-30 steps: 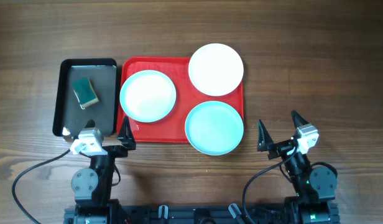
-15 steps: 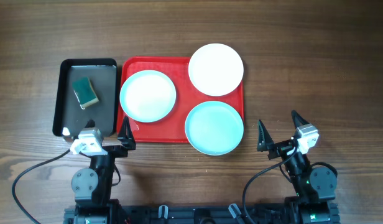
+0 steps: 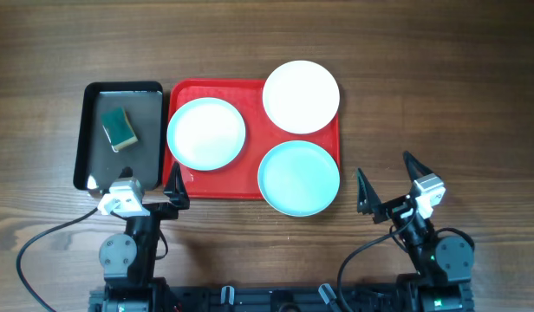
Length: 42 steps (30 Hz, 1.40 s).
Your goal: Clean dirty plates on tray and stack at the side
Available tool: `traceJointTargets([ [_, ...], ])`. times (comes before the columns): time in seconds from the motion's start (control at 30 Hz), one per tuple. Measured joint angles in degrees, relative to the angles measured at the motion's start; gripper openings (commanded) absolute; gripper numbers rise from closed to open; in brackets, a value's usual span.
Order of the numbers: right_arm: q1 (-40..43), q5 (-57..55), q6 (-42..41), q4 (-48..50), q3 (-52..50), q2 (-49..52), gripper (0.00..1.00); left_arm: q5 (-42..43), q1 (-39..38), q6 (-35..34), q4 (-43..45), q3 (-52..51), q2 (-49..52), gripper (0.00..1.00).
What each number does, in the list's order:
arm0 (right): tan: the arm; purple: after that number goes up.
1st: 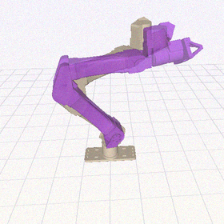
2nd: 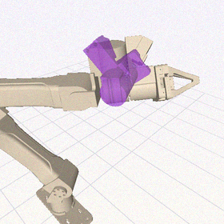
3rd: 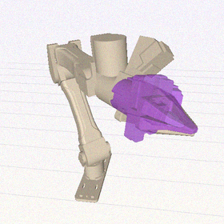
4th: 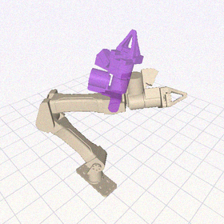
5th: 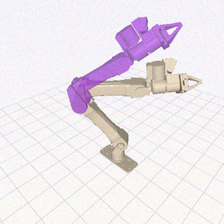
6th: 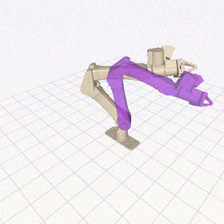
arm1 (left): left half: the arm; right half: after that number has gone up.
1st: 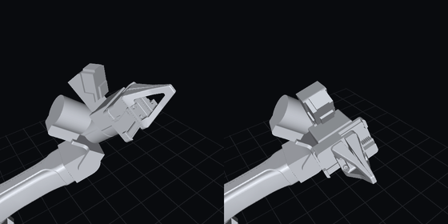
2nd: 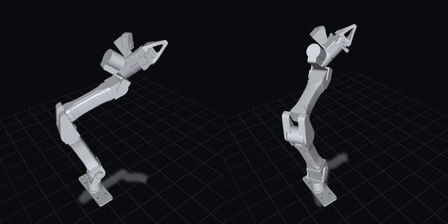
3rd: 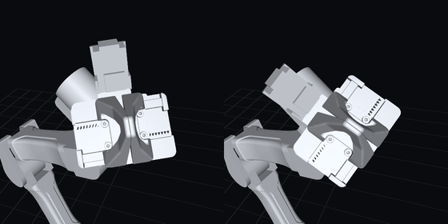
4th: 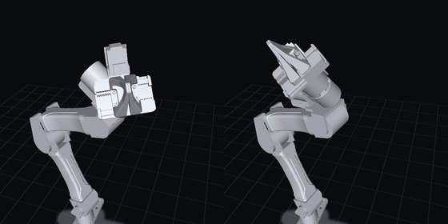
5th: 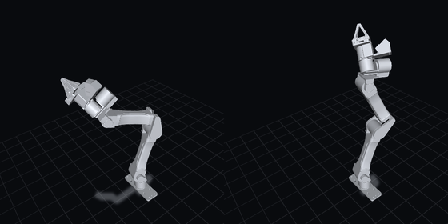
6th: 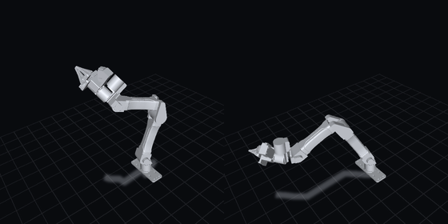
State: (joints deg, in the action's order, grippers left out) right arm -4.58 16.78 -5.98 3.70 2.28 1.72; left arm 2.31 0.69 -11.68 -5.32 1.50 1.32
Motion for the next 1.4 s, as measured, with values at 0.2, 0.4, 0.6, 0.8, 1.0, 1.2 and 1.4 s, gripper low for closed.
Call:
traceJointTargets([
  [0.2, 0.0, 3.2, -1.9, -1.1, 9.2, 7.1, 1.0, 0.6, 0.0, 0.0, -6.1, 11.4, 6.2, 1.0],
  [0.4, -0.1, 7.8, -2.4, -4.7, 21.4, 22.1, 1.0, 0.6, 0.0, 0.7, -20.0, 28.9, 19.0, 1.0],
  [0.6, -0.1, 11.6, -3.0, -20.4, 40.4, 40.0, 1.0, 0.6, 0.0, 1.1, -39.9, 52.2, 39.2, 1.0],
  [0.8, -0.1, 12.7, -2.8, -42.2, 62.9, 59.7, 1.0, 0.5, 0.0, 1.4, -62.7, 75.6, 61.7, 1.0],
  [1.0, -0.2, 12.8, -0.3, -59.8, 81.4, 77.6, 1.0, 2.8, 0.0, 1.4, -68.2, 87.1, 80.8, 1.0],
  [1.2, -0.2, 14.5, 1.1, -56.4, 83.2, 84.0, 1.0, 5.2, 0.0, 1.4, -65.8, 87.2, 91.1, 1.0],
  [1.4, -5.3, 14.9, 1.1, -54.8, 83.2, 85.7, 1.0, 5.9, 0.0, 1.6, -64.3, 87.2, 94.5, 0.83],
])
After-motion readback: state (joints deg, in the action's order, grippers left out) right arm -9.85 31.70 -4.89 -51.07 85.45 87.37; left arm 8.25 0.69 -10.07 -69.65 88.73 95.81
